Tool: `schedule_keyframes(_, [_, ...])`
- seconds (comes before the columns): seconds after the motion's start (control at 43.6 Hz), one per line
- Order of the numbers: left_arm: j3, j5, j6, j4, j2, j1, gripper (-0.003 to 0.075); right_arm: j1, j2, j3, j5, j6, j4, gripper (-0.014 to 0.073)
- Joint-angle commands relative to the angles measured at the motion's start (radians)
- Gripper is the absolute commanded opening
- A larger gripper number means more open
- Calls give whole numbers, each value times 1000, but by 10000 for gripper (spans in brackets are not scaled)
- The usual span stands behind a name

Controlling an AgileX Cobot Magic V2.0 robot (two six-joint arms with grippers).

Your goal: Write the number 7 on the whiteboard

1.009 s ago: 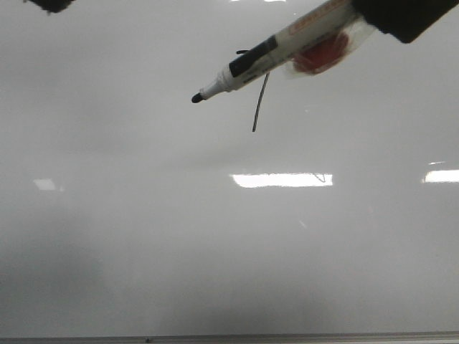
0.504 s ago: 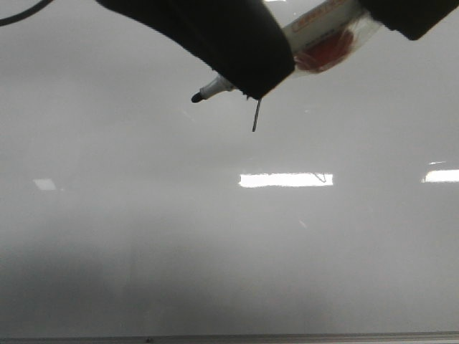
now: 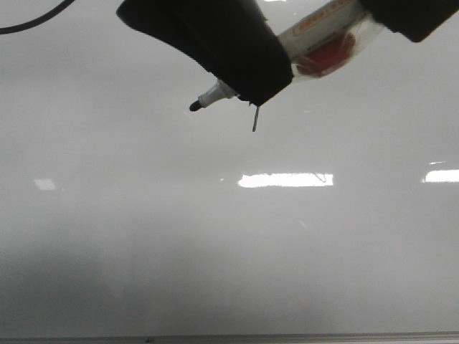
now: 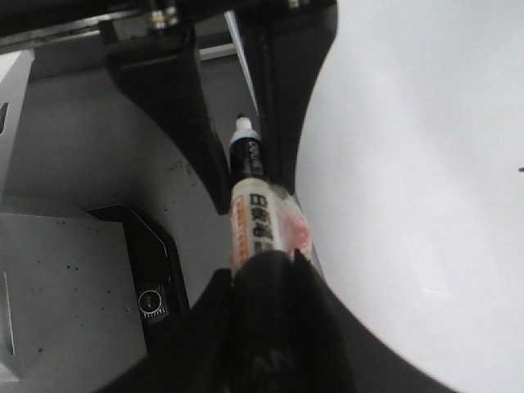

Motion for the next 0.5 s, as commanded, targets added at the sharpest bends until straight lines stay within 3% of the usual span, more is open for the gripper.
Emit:
schedule_keyframes(0.0, [-34, -35, -29, -62, -29, -8, -11, -3, -19, -30, -55, -1, 55, -19])
schedule_keyframes(0.092, [-34, -37, -29, -62, -29, -8, -21, -4, -19, -30, -54, -1, 55, 88])
schedule_keyframes(0.206, [-44, -33, -63, -22, -29, -8, -20, -8, -19, -33, -49, 0, 40, 331])
schedule_keyframes(0.275, [-65, -30, -164, 71, -29, -8, -21, -26, -30, -37, -44, 23, 1, 447])
schedule_keyframes(0.344, [-92, -21, -314, 220, -32, -8, -20, -58, -51, -39, -43, 84, -52, 508])
schedule_keyframes(0.481, [-135, 45, -639, 537, -51, 6, -21, -142, -107, -44, -45, 229, -145, 507])
